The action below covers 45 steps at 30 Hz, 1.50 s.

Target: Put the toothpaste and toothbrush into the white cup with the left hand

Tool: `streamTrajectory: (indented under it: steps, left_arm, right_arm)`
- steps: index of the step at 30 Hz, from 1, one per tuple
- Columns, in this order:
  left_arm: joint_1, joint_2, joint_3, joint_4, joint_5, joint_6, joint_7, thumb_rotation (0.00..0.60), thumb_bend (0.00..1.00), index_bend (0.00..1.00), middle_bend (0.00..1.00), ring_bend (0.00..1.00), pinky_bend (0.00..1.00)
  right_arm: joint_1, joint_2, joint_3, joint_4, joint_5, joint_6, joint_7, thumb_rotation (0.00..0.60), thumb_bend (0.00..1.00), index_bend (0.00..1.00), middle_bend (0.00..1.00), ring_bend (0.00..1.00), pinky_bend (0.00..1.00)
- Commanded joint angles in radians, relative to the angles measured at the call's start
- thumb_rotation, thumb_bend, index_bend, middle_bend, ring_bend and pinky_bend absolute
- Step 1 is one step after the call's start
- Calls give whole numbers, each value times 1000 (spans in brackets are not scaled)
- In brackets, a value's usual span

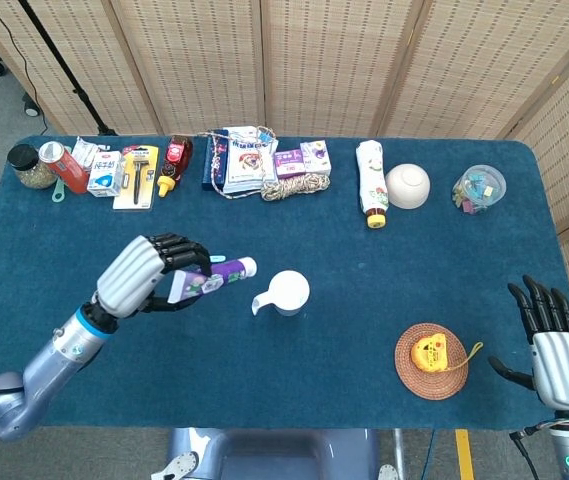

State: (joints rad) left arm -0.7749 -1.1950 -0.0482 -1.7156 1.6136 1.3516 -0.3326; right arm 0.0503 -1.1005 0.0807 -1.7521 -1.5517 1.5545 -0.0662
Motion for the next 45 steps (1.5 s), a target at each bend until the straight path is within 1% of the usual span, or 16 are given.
streamTrajectory:
  steps: [1, 4, 7, 10, 16, 22, 30, 36, 40, 42, 45]
  left_arm:
    - [-101, 101, -60, -174, -195, -246, 99, 600, 339, 639, 479, 442, 497]
    - [-131, 97, -79, -201, -275, -318, 149, 600, 340, 639, 479, 440, 497]
    - [-172, 92, -101, -221, -379, -395, 222, 600, 339, 637, 478, 422, 497]
    - [-205, 75, -121, -234, -473, -436, 290, 600, 338, 633, 478, 411, 497]
    - [-267, 22, -150, -243, -630, -472, 399, 600, 338, 632, 478, 399, 497]
    - [-330, -50, -162, -224, -774, -475, 509, 600, 338, 609, 467, 371, 494]
    - [-379, -126, -179, -178, -881, -455, 577, 600, 337, 609, 467, 358, 494]
    - [-398, -170, -186, -143, -923, -440, 605, 600, 337, 611, 467, 347, 494]
    - [-400, -179, -187, -132, -925, -427, 621, 600, 337, 607, 462, 338, 490]
    - [-403, -183, -184, -128, -941, -426, 632, 600, 337, 603, 439, 310, 465]
    - [-410, -191, -175, -115, -967, -421, 661, 600, 337, 582, 355, 217, 388]
  right_arm:
    - [0, 2, 2, 1, 4, -1, 5, 600, 0, 0, 0, 0, 0]
    - [1, 4, 4, 5, 10, -4, 12, 600, 0, 0, 0, 0, 0]
    - [3, 6, 5, 8, 13, -9, 20, 600, 0, 0, 0, 0, 0]
    - [5, 7, 5, 11, 14, -12, 27, 600, 0, 0, 0, 0, 0]
    - [8, 11, 7, 13, 20, -19, 38, 600, 0, 0, 0, 0, 0]
    - [11, 15, 7, 14, 24, -27, 47, 600, 0, 0, 0, 0, 0]
    - [14, 20, 8, 18, 30, -34, 62, 600, 0, 0, 0, 0, 0]
    - [15, 23, 8, 17, 34, -38, 67, 600, 0, 0, 0, 0, 0]
    - [18, 23, 8, 18, 39, -44, 70, 600, 0, 0, 0, 0, 0]
    - [20, 23, 8, 18, 41, -48, 70, 600, 0, 0, 0, 0, 0]
    - [21, 23, 5, 17, 38, -51, 68, 600, 0, 0, 0, 0, 0]
